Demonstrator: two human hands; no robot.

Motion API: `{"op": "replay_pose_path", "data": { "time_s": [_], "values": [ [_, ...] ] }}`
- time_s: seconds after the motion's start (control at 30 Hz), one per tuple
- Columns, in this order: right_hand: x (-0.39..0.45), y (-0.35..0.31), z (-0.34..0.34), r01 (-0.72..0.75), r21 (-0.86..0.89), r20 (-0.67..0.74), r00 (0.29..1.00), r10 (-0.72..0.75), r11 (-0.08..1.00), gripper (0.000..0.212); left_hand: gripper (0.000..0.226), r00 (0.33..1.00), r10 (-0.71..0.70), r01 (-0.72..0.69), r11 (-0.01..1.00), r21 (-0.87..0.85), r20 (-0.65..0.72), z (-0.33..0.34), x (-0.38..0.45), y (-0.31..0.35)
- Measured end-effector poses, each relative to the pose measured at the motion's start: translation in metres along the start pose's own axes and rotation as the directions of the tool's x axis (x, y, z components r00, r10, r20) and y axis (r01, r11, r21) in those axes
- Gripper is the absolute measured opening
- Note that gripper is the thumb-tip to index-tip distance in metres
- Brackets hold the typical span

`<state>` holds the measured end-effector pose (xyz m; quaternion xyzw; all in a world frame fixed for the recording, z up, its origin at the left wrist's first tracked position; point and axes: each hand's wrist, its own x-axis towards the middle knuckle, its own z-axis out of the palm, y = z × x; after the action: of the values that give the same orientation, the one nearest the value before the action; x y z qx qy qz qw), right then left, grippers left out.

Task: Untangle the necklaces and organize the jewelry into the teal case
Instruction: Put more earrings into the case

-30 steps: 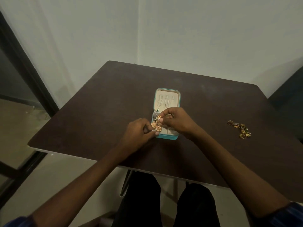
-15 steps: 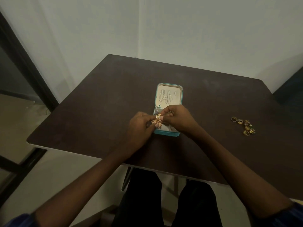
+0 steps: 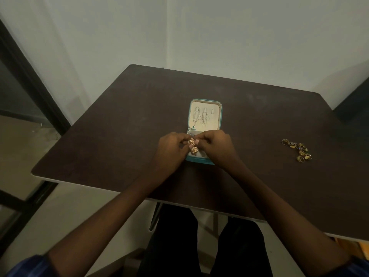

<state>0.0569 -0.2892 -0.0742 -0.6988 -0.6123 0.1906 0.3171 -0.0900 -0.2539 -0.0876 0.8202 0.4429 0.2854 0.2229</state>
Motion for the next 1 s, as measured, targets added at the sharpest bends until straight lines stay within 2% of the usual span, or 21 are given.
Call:
{"op": "replay_pose_path", "data": {
  "time_s": [0.13,0.23,0.33,0.4,0.57,0.7,0.9,1.0],
  "values": [
    [-0.007,0.001,0.001,0.025,-0.036,-0.049,0.998,-0.027,0.999,0.012,0.029,1.000,0.011,-0.011,0.999,0.043,-0.008,0.000,0.001,-0.001],
    [-0.016,0.002,0.005,0.125,-0.034,-0.049,0.991,-0.126,0.992,0.011,0.023,0.998,0.030,-0.031,0.999,0.033,0.049,-0.001,0.002,0.000],
    [-0.019,0.003,0.010,0.180,-0.064,-0.043,0.982,-0.183,0.982,0.013,0.021,0.996,-0.046,0.049,0.998,-0.025,0.080,-0.002,0.004,0.001],
    [-0.018,0.003,0.012,0.161,-0.104,-0.071,0.983,-0.169,0.981,0.009,0.017,0.993,-0.100,0.102,0.994,-0.035,0.062,-0.002,0.005,0.001],
    [-0.018,0.001,0.015,0.085,-0.189,-0.089,0.991,-0.104,0.978,0.017,0.015,0.976,-0.209,0.211,0.977,-0.023,0.058,-0.001,0.009,0.000],
    [-0.022,-0.001,0.022,0.143,-0.233,-0.114,0.978,-0.172,0.962,0.022,0.004,0.958,-0.271,0.278,0.957,-0.081,0.091,0.005,0.013,-0.004],
    [-0.028,0.001,0.020,0.172,-0.397,-0.106,0.967,-0.231,0.902,0.024,0.010,0.944,-0.302,0.322,0.930,-0.178,0.130,0.004,0.016,-0.005],
    [-0.028,-0.001,0.019,0.176,-0.421,-0.103,0.965,-0.239,0.890,0.028,0.011,0.940,-0.302,0.333,0.914,-0.231,0.158,0.005,0.015,-0.005]
  ]
}}
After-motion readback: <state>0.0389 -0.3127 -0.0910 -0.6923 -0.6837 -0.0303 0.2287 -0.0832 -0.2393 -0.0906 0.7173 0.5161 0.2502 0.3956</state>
